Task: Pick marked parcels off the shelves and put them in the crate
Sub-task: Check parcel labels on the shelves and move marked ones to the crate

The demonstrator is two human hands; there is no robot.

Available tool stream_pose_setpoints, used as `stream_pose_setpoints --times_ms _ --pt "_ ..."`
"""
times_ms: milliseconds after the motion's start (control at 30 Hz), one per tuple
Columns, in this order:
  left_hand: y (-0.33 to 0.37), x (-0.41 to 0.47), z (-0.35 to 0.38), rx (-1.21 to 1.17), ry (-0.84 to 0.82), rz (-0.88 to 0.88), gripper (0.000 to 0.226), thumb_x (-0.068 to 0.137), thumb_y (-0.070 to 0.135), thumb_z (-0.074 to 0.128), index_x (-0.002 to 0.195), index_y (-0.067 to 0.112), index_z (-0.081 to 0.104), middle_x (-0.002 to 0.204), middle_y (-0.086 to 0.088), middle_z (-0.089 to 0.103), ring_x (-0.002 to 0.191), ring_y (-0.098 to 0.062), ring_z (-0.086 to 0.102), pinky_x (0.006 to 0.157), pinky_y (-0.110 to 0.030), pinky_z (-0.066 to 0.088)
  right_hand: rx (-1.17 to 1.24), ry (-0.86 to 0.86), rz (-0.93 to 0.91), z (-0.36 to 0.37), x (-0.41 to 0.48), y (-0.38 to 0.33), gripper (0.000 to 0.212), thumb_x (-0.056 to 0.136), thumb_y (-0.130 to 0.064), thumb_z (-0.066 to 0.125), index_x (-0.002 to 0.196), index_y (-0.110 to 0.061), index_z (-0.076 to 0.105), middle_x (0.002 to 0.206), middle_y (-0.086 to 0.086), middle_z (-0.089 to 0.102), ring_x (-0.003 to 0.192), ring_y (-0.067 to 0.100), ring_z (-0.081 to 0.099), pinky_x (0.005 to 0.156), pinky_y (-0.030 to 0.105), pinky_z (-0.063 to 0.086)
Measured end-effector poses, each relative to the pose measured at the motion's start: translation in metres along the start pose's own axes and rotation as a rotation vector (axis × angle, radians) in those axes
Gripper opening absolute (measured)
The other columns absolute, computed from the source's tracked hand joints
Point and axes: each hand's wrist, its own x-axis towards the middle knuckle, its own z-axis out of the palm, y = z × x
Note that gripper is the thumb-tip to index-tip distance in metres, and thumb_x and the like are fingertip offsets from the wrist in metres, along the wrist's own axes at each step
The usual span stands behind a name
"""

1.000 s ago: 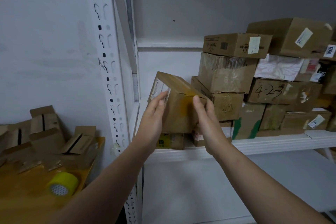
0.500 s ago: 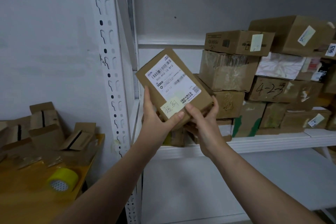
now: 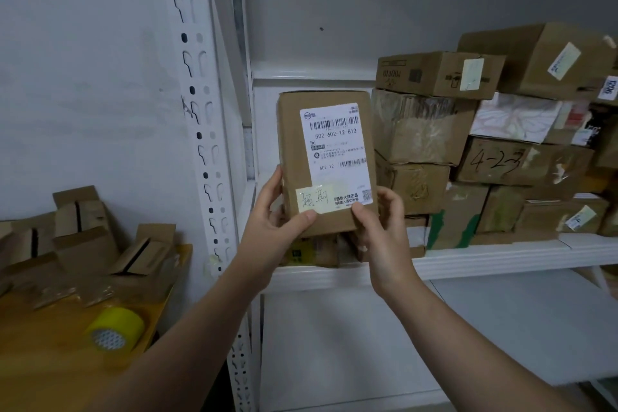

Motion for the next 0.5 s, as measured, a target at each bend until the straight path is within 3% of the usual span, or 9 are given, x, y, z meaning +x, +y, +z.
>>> stream_pose_setpoints --times_ms 167,267,367,500 --pt "-0.011 -0.008 -0.002 -0.019 0.022 -0.001 0.076 0.084 0.004 0.065 0.144 0.036 0.032 0.134 0.009 0.056 0.122 -0.01 0.054 0.09 -0.035 0.053 -0.035 -0.035 -0.039 -0.002 -0.003 0.004 0.036 0.087 -0.019 0.066 0.107 -0.043 0.048 0.112 -0.015 0.059 0.109 0.011 0.058 0.083 0.03 0.054" --pt "-0.012 -0.011 -0.004 -0.014 0.028 0.006 0.075 0.085 0.004 0.064 0.145 0.035 0.031 0.132 0.007 0.057 0.12 -0.009 0.055 0.087 -0.029 0.054 -0.063 -0.046 -0.041 -0.001 -0.007 0.003 0.036 0.088 -0.02 0.065 0.109 -0.043 0.046 0.111 -0.017 0.057 0.106 0.005 0.057 0.078 0.024 0.053" --pt "-0.01 -0.014 -0.005 -0.01 0.011 0.016 0.075 0.084 0.004 0.065 0.145 0.034 0.032 0.133 0.007 0.056 0.12 -0.009 0.055 0.085 -0.027 0.054 -0.079 -0.053 -0.053 -0.001 -0.01 0.002 0.037 0.089 -0.02 0.065 0.11 -0.043 0.045 0.112 -0.017 0.057 0.101 0.0 0.058 0.082 0.028 0.054" --pt "-0.006 -0.023 -0.002 0.032 -0.038 0.05 0.08 0.079 0.02 0.073 0.144 0.036 0.029 0.135 0.007 0.054 0.123 -0.012 0.053 0.089 -0.033 0.054 -0.114 -0.052 -0.143 -0.003 -0.023 -0.002 0.041 0.083 -0.027 0.068 0.114 -0.037 0.043 0.117 -0.013 0.055 0.098 -0.009 0.057 0.077 0.018 0.051"
